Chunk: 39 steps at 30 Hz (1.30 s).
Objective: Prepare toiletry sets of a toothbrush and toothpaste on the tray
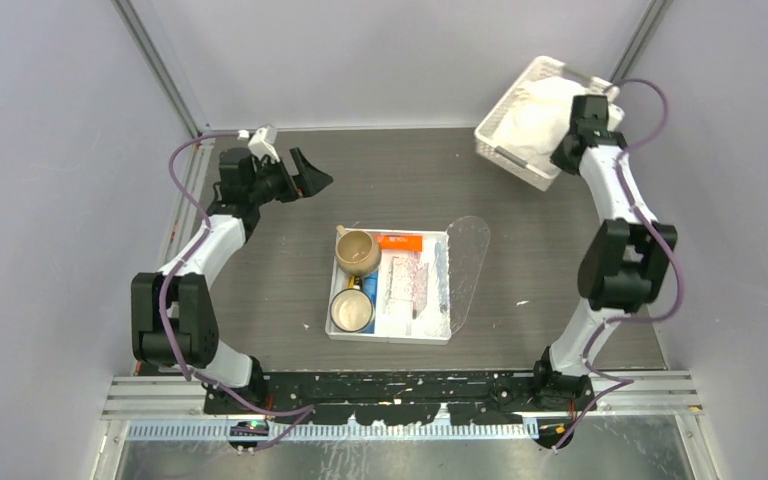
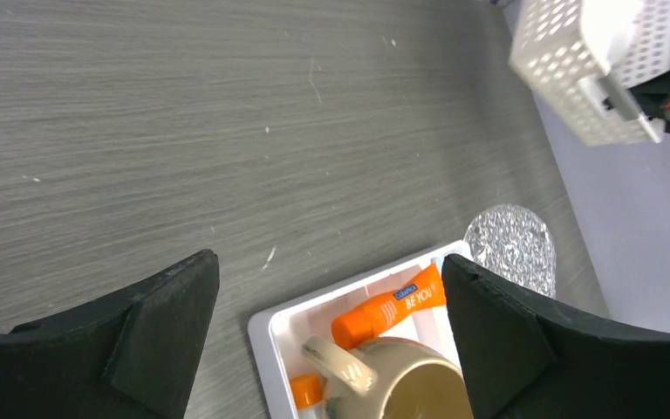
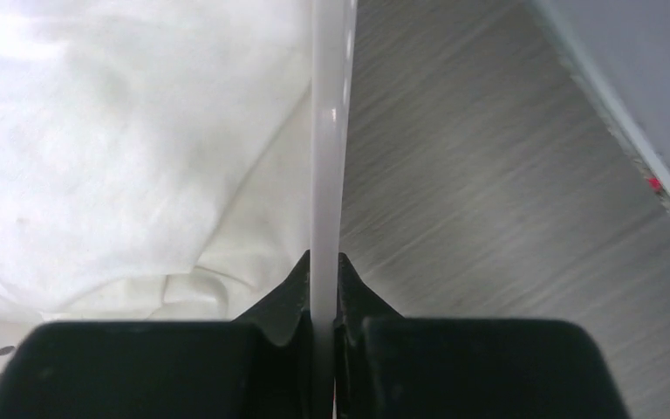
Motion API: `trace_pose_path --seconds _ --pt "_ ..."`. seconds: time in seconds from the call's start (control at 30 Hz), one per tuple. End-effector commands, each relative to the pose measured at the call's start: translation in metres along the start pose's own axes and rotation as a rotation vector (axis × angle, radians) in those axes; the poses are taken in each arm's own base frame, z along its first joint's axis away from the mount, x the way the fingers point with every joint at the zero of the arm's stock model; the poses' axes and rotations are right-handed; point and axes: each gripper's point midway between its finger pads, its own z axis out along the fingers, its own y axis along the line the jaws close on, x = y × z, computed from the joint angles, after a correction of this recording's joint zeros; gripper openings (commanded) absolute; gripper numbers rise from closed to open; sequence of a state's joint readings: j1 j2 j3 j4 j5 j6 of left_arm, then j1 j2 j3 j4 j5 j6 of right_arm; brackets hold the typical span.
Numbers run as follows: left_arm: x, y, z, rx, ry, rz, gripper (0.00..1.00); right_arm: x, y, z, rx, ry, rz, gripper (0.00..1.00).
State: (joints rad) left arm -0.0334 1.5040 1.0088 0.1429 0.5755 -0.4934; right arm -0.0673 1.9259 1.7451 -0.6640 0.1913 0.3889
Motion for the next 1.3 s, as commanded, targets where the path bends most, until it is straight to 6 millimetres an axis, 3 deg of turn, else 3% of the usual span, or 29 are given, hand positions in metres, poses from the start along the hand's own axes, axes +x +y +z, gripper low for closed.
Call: trace_pose_path --seconds 0.0,0.07,0.17,0.33,0.47,0.63,0.77,0.8,0.83,0.87,0.9,1.0,1.1,1.2,1.27 --pt "-0.007 -0.024 -0.006 0.017 -0.013 0.070 1.00 -0.025 -0.005 -0.037 -0.019 -0.229 0.226 0.01" --pt "-0.005 -0.028 -0.006 0.018 -0.009 0.079 1.00 -0.009 -0.006 -0.031 -0.045 -0.242 0.339 0.01" --pt "-0.002 -0.032 -0.006 0.015 -0.001 0.089 1.00 0.018 -0.001 -0.006 -0.046 -0.223 0.499 0.01" --pt "0.001 -0.036 -0.012 0.012 0.016 0.102 1.00 0.034 0.016 0.042 -0.031 -0.191 0.624 0.01" --pt "0.004 -0.034 -0.015 -0.004 0.033 0.114 1.00 0.020 0.011 0.054 0.024 -0.259 0.686 0.01" --pt "0.011 -0.032 -0.017 -0.013 0.051 0.110 1.00 0.001 -0.011 0.060 0.125 -0.327 0.758 0.01" --pt "0.015 -0.029 -0.016 -0.017 0.062 0.106 1.00 -0.011 -0.018 0.073 0.159 -0.310 0.785 0.01" --pt "0.015 -0.029 -0.016 -0.018 0.062 0.106 1.00 -0.014 -0.021 0.076 0.185 -0.300 0.783 0.06" --pt "0.015 -0.030 -0.016 -0.016 0.063 0.107 1.00 -0.017 -0.024 0.080 0.193 -0.293 0.785 0.31" --pt "0.016 -0.030 -0.017 -0.017 0.065 0.105 1.00 -0.020 -0.026 0.084 0.194 -0.288 0.783 0.86" --pt "0.015 -0.031 -0.018 -0.017 0.065 0.108 1.00 -0.022 -0.028 0.088 0.189 -0.282 0.779 0.98" --pt "0.015 -0.030 -0.020 -0.029 0.060 0.114 1.00 -0.043 -0.024 0.081 0.119 -0.330 0.755 1.00" --pt "0.017 -0.029 -0.021 -0.031 0.061 0.114 1.00 -0.067 -0.021 0.055 0.044 -0.430 0.725 1.00" --pt "0.020 -0.029 -0.021 -0.034 0.063 0.110 1.00 -0.091 -0.004 0.021 -0.072 -0.488 0.666 1.00" --pt "0.022 -0.030 -0.022 -0.035 0.061 0.111 1.00 -0.098 0.019 0.001 -0.163 -0.482 0.587 1.00"
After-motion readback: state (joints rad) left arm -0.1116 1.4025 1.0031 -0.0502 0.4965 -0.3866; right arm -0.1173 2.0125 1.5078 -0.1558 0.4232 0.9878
